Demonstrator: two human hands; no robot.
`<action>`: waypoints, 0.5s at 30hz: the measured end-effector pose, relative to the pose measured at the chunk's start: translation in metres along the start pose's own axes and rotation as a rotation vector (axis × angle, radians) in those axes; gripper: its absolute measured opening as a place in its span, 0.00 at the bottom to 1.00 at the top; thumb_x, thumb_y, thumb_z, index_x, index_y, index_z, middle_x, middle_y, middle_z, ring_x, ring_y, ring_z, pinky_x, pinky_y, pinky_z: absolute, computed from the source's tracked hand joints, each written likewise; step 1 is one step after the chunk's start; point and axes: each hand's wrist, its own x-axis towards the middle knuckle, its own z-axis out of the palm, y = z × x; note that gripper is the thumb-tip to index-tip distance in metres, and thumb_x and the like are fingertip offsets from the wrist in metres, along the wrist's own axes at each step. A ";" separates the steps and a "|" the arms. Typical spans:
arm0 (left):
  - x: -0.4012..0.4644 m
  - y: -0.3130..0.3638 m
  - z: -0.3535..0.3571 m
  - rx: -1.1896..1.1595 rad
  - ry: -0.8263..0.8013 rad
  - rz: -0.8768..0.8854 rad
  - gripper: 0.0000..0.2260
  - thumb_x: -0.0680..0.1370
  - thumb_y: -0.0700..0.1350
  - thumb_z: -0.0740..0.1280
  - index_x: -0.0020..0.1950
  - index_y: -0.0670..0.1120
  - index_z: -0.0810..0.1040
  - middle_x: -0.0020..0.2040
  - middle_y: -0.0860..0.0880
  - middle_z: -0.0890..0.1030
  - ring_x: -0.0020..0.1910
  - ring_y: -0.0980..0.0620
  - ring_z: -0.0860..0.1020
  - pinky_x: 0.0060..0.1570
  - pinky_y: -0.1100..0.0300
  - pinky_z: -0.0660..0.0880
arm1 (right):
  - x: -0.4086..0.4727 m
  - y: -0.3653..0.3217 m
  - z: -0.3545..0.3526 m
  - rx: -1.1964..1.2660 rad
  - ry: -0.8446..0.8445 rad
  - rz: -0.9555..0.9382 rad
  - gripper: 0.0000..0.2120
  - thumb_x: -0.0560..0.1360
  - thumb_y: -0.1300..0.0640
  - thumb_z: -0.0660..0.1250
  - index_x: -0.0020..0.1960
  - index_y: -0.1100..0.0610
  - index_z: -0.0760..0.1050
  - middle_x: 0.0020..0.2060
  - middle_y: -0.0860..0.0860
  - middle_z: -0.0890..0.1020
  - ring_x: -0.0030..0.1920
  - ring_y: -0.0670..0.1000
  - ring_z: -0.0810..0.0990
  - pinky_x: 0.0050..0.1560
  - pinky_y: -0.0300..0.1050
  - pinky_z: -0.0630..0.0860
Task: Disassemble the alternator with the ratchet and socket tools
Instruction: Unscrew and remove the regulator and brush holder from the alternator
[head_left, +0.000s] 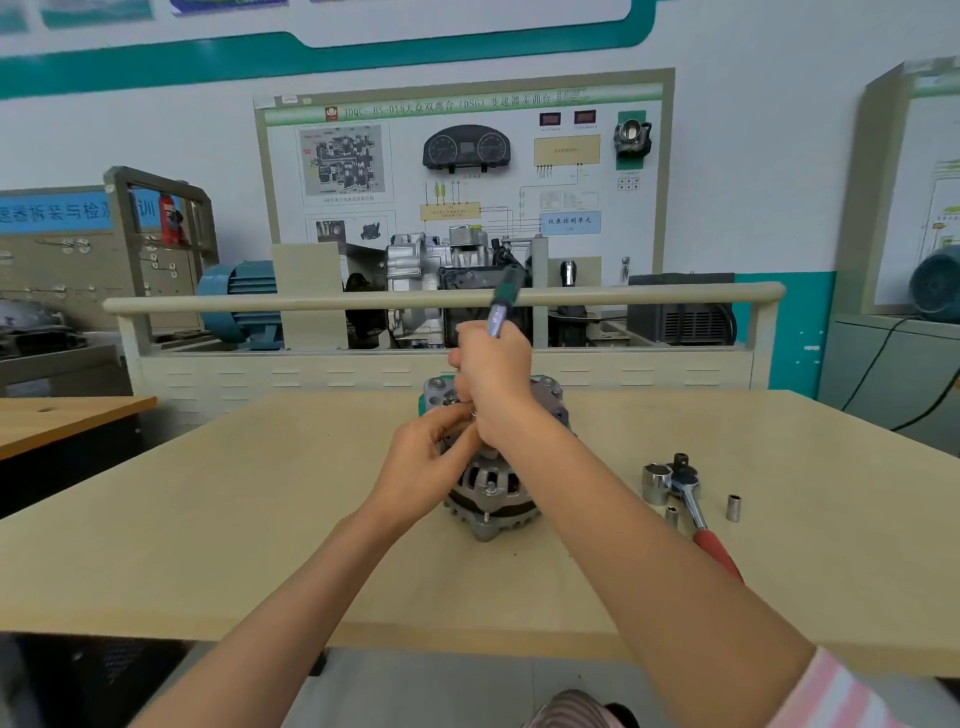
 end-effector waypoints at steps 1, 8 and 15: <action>0.000 0.000 -0.001 0.004 -0.005 0.000 0.06 0.78 0.41 0.64 0.46 0.48 0.81 0.41 0.53 0.83 0.42 0.55 0.80 0.43 0.56 0.75 | -0.001 -0.003 0.001 -0.044 -0.062 0.019 0.07 0.78 0.63 0.56 0.49 0.59 0.73 0.30 0.51 0.71 0.23 0.45 0.63 0.22 0.37 0.59; 0.002 0.005 -0.004 -0.021 -0.044 -0.046 0.07 0.78 0.42 0.64 0.41 0.48 0.78 0.30 0.60 0.76 0.32 0.64 0.71 0.34 0.71 0.64 | 0.009 -0.025 -0.020 -0.213 -0.834 0.205 0.14 0.78 0.66 0.51 0.57 0.58 0.73 0.19 0.44 0.65 0.15 0.41 0.54 0.17 0.34 0.49; 0.002 0.008 -0.005 -0.042 -0.054 0.015 0.16 0.79 0.43 0.64 0.36 0.33 0.70 0.29 0.50 0.63 0.31 0.55 0.61 0.33 0.59 0.57 | 0.015 -0.019 -0.027 -0.061 -0.804 0.199 0.14 0.78 0.65 0.52 0.55 0.56 0.74 0.18 0.43 0.65 0.15 0.41 0.55 0.18 0.34 0.51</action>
